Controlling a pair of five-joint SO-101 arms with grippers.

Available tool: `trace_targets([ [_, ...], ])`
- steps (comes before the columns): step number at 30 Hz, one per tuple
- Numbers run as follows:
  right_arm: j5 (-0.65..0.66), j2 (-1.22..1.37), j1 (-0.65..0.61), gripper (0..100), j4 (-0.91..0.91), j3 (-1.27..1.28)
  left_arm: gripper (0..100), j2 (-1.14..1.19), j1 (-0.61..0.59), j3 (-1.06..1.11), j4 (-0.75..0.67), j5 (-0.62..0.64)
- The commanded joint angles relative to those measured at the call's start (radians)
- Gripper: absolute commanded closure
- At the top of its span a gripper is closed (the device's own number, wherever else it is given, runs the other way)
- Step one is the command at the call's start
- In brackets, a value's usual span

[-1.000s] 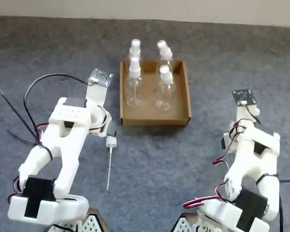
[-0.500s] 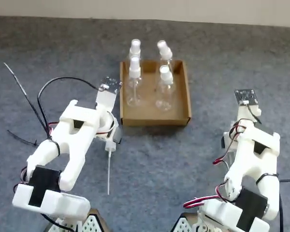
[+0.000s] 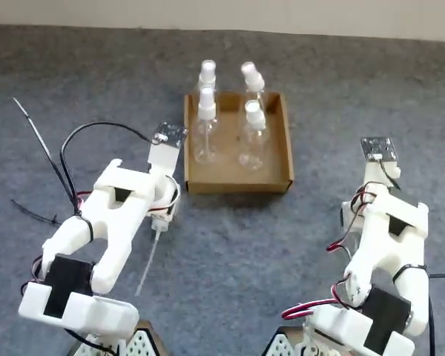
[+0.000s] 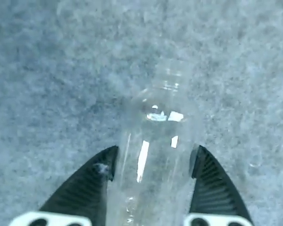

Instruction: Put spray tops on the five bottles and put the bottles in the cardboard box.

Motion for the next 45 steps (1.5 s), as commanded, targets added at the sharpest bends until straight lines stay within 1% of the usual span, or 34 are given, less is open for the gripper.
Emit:
trace_targets([
  [1,-0.008,-0.002,0.013,85.0,0.045,-0.028,87,-0.007,0.01,0.002,-0.023,0.008],
  [5,-0.012,-0.019,0.015,85.0,0.131,-0.102,88,-0.007,0.008,0.002,-0.023,0.006],
  [9,-0.012,-0.065,0.013,84.9,0.225,-0.17,92,-0.016,0.004,0.002,-0.02,0.006],
  [12,-0.012,-0.101,0.01,84.9,0.292,-0.214,92,-0.019,0.004,0.002,-0.02,0.006],
  [16,-0.011,-0.11,0.01,84.8,0.321,-0.228,92,-0.019,0.004,0.002,-0.02,0.006],
  [18,-0.011,-0.11,0.012,82.1,0.318,-0.226,92,-0.019,0.004,0.002,-0.018,0.006],
  [22,-0.012,-0.111,0.007,73.1,0.318,-0.225,92,-0.019,0.004,0.002,-0.018,0.006],
  [24,-0.008,-0.114,0.004,70.5,0.318,-0.225,92,-0.019,0.004,0.002,-0.018,0.006],
  [30,-0.015,-0.116,-0.027,70.5,0.325,-0.232,92,-0.019,0.004,0.002,-0.018,0.006],
  [34,-0.087,-0.108,-0.038,70.6,0.292,-0.232,92,-0.019,0.004,0.002,-0.018,0.006],
  [36,-0.098,-0.108,-0.035,70.6,0.283,-0.231,92,-0.019,0.004,0.002,-0.017,0.008],
  [38,-0.078,-0.108,-0.031,71.1,0.285,-0.226,92,-0.019,0.004,0.002,-0.017,0.008],
  [43,0.021,-0.107,-0.028,78.9,0.283,-0.223,92,-0.019,0.004,0.002,-0.017,0.008],
  [45,0.031,-0.107,-0.027,79.3,0.283,-0.222,92,-0.019,0.004,0.002,-0.017,0.008],
])
